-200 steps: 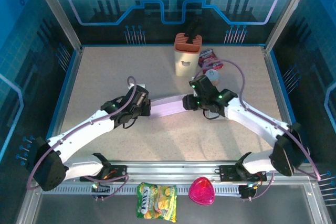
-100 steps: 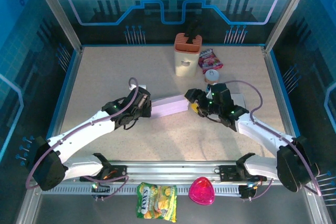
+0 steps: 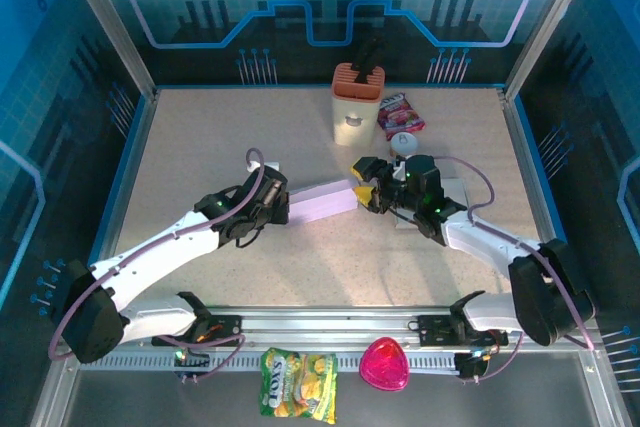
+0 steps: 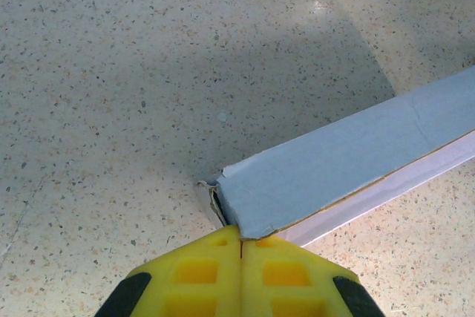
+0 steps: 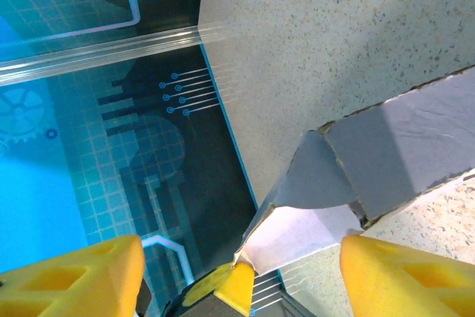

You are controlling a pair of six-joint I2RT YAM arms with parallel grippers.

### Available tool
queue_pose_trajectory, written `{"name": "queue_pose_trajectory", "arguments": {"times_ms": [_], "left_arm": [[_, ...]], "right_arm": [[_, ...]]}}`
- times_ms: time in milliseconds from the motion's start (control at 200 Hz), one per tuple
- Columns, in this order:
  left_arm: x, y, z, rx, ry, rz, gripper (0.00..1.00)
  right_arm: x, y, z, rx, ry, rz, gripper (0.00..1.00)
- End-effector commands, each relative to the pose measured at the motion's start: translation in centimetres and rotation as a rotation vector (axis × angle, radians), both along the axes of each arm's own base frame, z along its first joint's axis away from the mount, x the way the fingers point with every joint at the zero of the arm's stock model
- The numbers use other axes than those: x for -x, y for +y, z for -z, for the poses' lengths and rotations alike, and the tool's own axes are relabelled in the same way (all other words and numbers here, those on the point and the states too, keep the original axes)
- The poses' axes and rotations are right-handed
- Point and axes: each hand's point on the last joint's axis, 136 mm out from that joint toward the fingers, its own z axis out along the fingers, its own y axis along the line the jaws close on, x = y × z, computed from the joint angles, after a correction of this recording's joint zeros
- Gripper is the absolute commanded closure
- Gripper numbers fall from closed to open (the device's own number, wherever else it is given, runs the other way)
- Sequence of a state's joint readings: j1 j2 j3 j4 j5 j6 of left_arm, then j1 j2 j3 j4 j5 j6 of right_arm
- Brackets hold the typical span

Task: Fold the paper box

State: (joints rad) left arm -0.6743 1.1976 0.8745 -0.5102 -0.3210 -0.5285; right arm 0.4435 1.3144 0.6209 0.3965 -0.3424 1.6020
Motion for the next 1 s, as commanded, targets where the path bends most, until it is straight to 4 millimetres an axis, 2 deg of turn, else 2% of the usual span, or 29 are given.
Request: {"name": "queue_pose_trajectory", "arguments": {"times_ms": [0,120,275,440,505,600,790,995], "left_arm": [[0.7,0.4,0.9,-0.034,0.054,0.003,1.0],[0.6,0.3,0.8,-0.037,0.052,0.005,1.0],[0.5,0.3,0.7,-0.042,0.052,0.006,1.0],[0.5,0.2,0.8,-0.043,0.054,0.009,1.0],[0.5,0.2,0.8,-0.047,0.054,0.01,1.0],[0.6,0.3,0.7,-0.049,0.054,0.011,1.0],[0.5,0.3,0.4,-0.048,0.049,0.011,1.0],[0.6,0.3,0.5,-0.051,0.05,0.014,1.0]], "right_arm": [[-0.1,-0.6,2.3,0.01,0.084,0.022,0.3],[0.1,-0.7,3.2,-0.008,0.117,0.019,0.34],[0.8,-1.3,2.6,-0.016,0.103,0.024,0.35],[1.4,-2.2,1.6,0.002,0.086,0.049,0.27],[1.1,-2.3,1.2,0.005,0.076,0.05,0.23],[0.4,-1.7,0.7,-0.02,0.074,0.036,0.23],[-0.6,-0.7,2.0,-0.066,0.119,0.027,0.25],[-0.7,-0.6,3.5,-0.069,0.144,0.038,0.36]]}}
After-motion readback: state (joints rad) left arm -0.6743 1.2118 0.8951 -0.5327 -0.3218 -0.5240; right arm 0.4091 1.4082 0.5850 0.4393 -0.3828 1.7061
